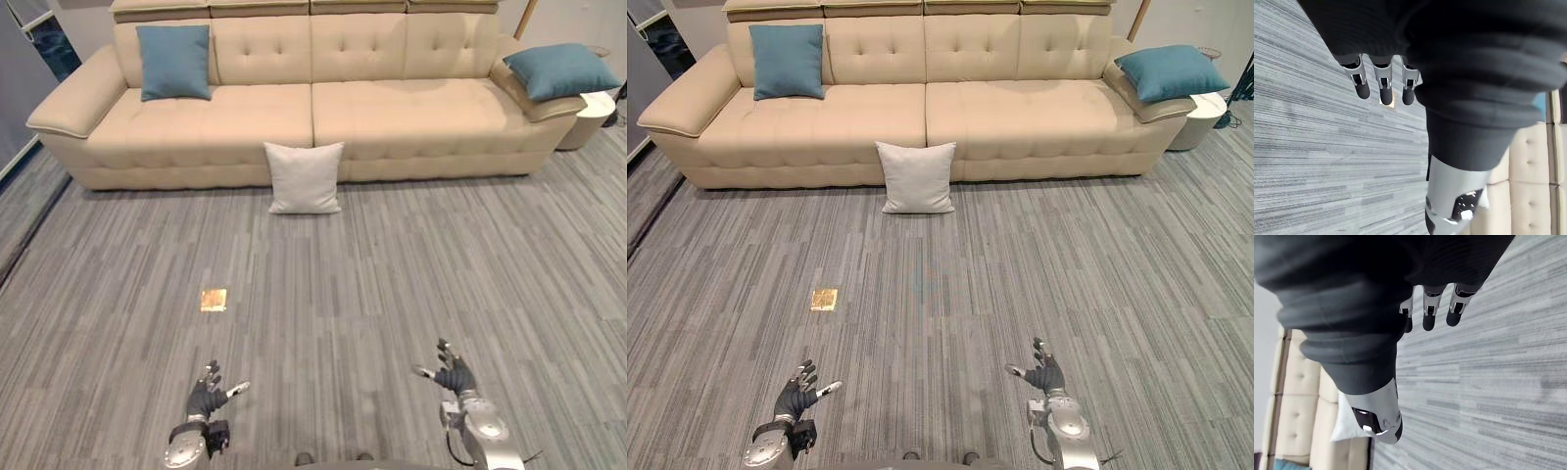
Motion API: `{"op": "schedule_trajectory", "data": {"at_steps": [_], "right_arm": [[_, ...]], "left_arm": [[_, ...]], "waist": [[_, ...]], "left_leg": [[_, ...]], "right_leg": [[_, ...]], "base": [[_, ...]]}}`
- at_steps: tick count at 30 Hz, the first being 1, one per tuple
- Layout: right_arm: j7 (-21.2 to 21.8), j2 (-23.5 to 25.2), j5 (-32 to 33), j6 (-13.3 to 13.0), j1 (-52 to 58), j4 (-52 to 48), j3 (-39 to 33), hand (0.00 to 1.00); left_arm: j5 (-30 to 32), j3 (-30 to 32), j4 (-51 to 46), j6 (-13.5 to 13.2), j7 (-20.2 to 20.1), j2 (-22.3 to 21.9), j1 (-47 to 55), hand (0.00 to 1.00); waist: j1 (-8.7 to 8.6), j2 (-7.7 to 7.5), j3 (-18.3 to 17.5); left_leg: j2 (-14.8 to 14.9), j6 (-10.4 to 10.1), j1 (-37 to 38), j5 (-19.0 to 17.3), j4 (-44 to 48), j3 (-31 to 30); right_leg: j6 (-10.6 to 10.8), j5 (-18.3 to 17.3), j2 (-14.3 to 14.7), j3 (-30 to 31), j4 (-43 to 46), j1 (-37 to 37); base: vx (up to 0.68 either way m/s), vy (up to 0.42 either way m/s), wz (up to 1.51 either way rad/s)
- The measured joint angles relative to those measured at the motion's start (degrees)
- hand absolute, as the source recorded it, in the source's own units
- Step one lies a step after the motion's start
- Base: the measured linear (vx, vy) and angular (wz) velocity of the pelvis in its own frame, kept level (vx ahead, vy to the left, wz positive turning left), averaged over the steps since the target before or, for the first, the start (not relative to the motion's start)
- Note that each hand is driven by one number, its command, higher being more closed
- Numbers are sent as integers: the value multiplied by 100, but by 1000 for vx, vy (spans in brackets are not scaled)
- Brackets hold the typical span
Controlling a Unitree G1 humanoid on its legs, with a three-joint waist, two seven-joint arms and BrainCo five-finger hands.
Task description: Pick up cushions and gather them together orderly.
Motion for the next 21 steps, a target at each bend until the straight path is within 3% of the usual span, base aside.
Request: {"op": "schedule_trajectory", "data": {"at_steps": [8, 16, 21], "right_arm": [[8, -37, 66, 104, 138, 227, -247, 0], [1, -7, 534, 113, 133, 304, -435, 0], [-18, -4, 542, 115, -20, 299, -468, 0]], "left_arm": [[10, 41, 110, 16, -10, 9, 187, 0], [6, 215, 98, 19, -2, 0, 205, 0], [-4, 218, -205, 33, -4, -18, 196, 0]], "waist": [[-75, -59, -23], [-100, -160, 28], [32, -177, 181]], "left_leg": [[-11, 47, -9, 62, -72, -7], [-33, 83, -143, 150, -221, 39], [-32, 203, -573, -247, 366, 257]], "right_leg": [[-16, 10, -2, -3, 0, -39], [-44, 27, -10, 17, -3, -214], [-25, 16, -30, 189, 46, -479]], "base": [[-4, -2, 0], [-23, -5, -3], [37, 18, -18]]}}
